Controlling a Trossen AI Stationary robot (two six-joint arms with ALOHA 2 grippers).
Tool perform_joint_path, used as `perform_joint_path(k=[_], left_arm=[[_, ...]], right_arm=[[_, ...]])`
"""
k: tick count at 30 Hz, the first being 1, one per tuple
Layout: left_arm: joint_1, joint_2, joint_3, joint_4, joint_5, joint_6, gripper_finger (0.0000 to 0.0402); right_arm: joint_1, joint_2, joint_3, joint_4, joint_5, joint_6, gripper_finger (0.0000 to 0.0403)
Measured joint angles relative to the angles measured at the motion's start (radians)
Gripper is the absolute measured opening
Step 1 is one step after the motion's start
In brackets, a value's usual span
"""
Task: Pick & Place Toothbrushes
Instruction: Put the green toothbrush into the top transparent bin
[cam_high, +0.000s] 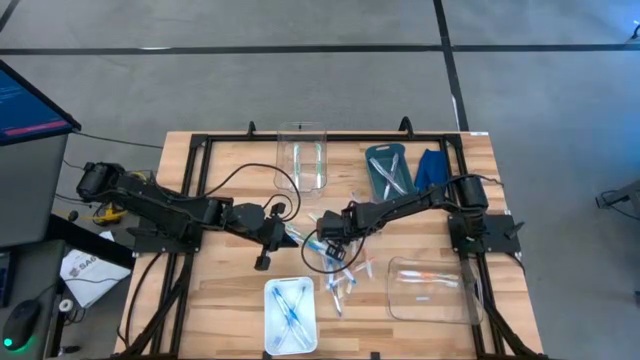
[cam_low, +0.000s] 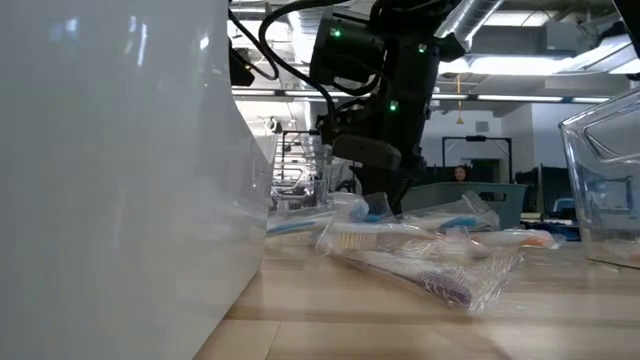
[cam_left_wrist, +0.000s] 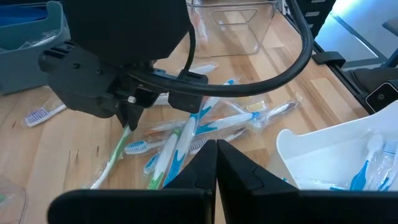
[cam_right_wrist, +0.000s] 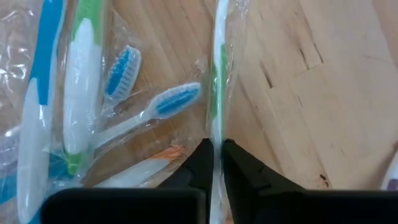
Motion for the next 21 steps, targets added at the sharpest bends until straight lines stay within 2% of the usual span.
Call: perform_joint_path(k=[5, 21], left_arm=[[0.0, 0.0, 0.0, 0.0, 0.0, 0.0, 0.0002], [0.0, 0.0, 0.0, 0.001, 0.0, 0.002, 0.0002]], right_arm=[[0.0, -0.003, 0.0, -0.007, 0.009, -0.006, 0.0004], [-0.012, -0.064, 0.003, -0.029, 0.038, -0.011, 0.0]])
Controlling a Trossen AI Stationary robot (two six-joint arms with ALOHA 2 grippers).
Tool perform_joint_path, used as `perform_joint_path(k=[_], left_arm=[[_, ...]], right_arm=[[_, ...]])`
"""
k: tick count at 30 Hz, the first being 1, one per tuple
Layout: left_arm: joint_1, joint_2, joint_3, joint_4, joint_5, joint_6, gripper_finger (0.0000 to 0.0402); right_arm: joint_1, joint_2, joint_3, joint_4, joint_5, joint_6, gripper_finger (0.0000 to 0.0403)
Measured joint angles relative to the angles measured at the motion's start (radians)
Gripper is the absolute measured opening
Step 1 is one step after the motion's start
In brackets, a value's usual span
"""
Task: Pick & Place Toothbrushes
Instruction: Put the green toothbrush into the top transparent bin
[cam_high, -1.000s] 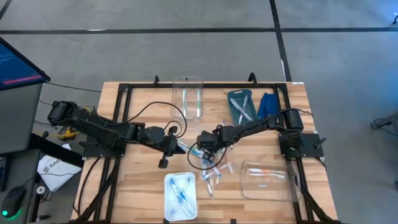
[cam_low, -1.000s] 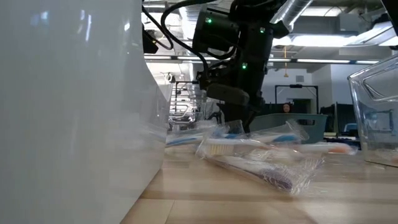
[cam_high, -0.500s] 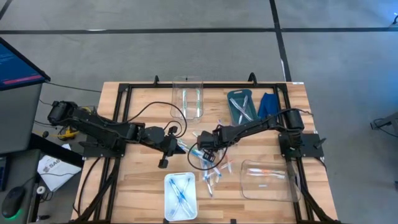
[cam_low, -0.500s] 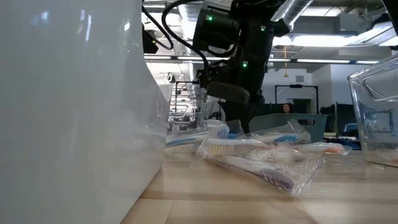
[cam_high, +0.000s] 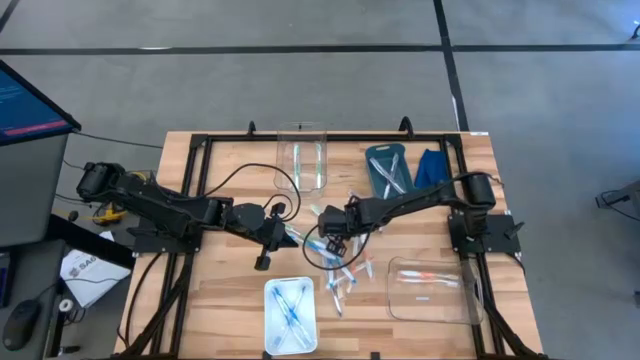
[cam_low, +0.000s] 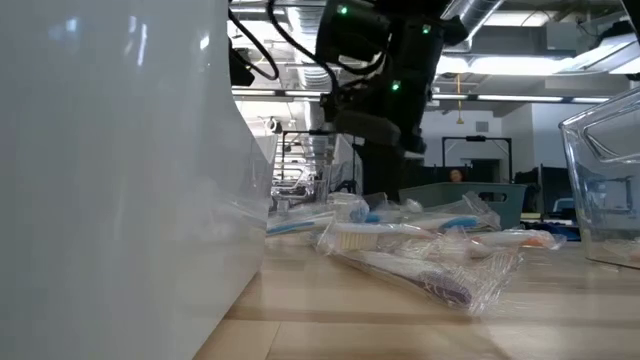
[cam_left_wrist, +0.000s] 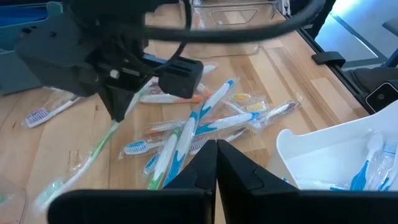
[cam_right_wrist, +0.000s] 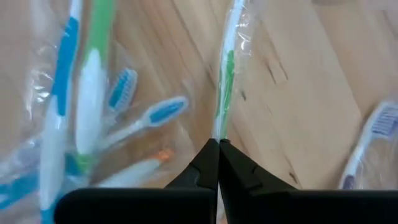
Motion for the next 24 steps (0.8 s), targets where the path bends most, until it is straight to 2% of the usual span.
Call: perform_joint_path(k=[10, 13, 24], left_arm=[[0.0, 0.0, 0.0, -0.002, 0.0, 0.001, 0.0002], [0.0, 0.0, 0.0, 0.002, 0.0, 0.002, 0.0002], [0.0, 0.0, 0.0, 0.058, 0.0, 0.009, 0.0002]], right_arm=[[0.006, -0.141, -0.002, -0.027, 0.107, 0.0, 0.0], [0.017, -0.198, -0.002, -0.025, 0.169, -0.004, 0.0], [0.12, -0.366, -0.002, 0.098, 0.366, -0.106, 0.0]])
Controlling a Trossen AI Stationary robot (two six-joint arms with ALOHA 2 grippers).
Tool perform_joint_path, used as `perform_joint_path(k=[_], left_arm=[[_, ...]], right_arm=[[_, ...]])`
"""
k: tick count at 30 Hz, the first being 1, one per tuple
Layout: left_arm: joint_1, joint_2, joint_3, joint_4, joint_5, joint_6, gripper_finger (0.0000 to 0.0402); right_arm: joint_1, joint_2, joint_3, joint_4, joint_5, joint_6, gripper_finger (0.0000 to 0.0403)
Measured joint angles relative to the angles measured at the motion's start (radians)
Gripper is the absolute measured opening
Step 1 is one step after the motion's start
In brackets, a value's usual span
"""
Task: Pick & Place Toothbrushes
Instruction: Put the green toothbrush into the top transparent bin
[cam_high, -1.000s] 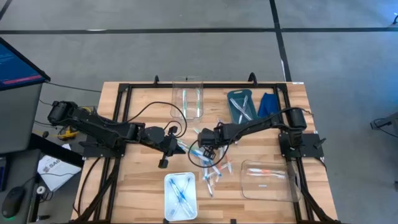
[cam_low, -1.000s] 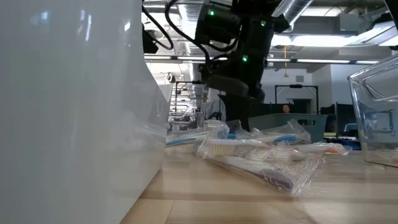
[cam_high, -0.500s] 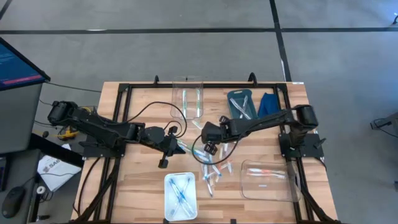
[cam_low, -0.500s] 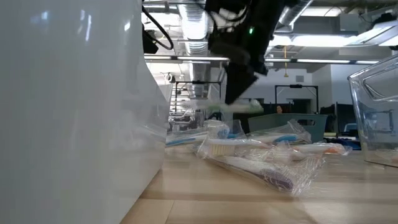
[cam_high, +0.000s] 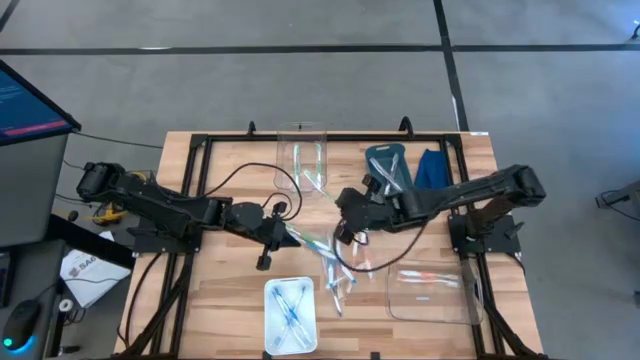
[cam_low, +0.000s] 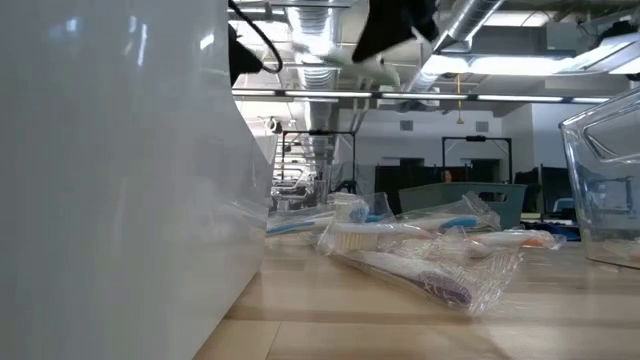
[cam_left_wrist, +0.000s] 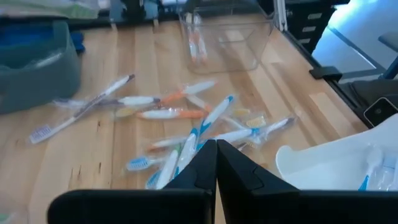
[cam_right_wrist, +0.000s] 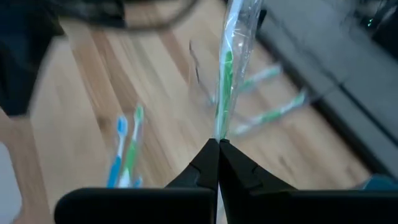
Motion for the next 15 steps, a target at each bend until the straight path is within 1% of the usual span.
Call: perform_joint_path(k=[3, 5, 8, 12, 15], left_arm=[[0.0, 0.0, 0.0, 0.061, 0.0, 0.029, 0.0002], [0.0, 0.0, -0.005, 0.135, 0.001, 0.046, 0.0002], [0.001, 0.0, -0.077, 0.364, 0.042, 0.069, 0.0002], [0.022, 0.0, -0.211, 0.766, 0.131, 0.067, 0.0002], [0.056, 0.001, -0.294, 0.981, 0.13, 0.073, 0.0002]], right_arm=[[0.039, -0.021, 0.0, 0.061, 0.058, -0.044, 0.0], [0.067, -0.031, 0.0, 0.109, 0.097, -0.08, 0.0], [0.111, -0.034, 0.0, 0.169, 0.147, -0.139, 0.0], [0.154, -0.033, -0.021, 0.292, 0.153, -0.226, 0.0], [0.174, -0.033, -0.065, 0.426, 0.148, -0.309, 0.0]])
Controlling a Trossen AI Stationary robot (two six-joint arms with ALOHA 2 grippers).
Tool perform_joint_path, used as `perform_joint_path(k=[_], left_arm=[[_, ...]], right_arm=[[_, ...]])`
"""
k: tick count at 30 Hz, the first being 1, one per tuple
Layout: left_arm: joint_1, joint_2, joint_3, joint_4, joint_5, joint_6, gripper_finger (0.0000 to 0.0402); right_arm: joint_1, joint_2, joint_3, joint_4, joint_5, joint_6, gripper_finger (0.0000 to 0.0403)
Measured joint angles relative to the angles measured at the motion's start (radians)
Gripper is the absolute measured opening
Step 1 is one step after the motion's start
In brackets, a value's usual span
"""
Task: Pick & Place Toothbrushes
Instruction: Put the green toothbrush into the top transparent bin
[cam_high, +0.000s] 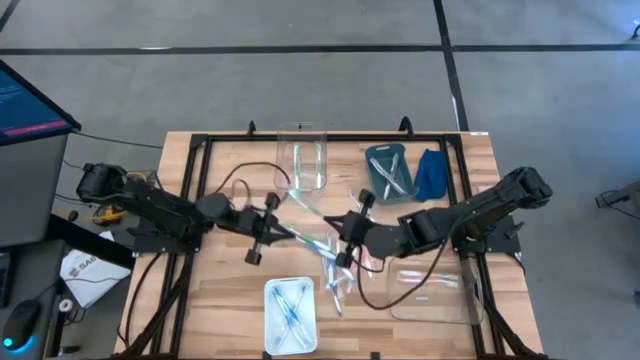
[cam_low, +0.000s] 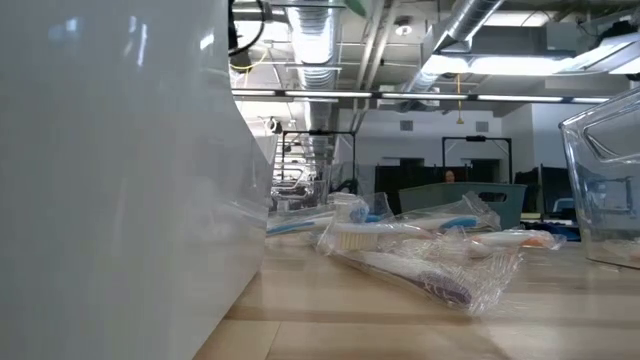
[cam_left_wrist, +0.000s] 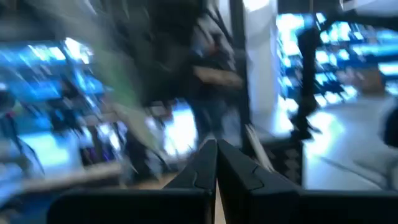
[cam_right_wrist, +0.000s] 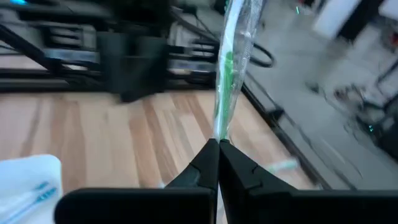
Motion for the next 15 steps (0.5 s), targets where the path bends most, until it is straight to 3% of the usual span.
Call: perform_joint_path(k=[5, 11, 15], left_arm=[[0.055, -0.001, -0.027, 0.144, -0.002, 0.013, 0.0002], [0.088, -0.001, 0.024, 0.17, -0.001, -0.068, 0.0002], [0.092, -0.001, 0.089, 0.176, -0.002, -0.08, 0.0002]], right_arm=[[0.008, -0.055, -0.097, 0.244, -0.039, -0.121, 0.0], [-0.012, -0.167, -0.253, 0.576, -0.253, -0.226, 0.0], [-0.012, -0.255, -0.328, 0.626, -0.336, -0.229, 0.0]])
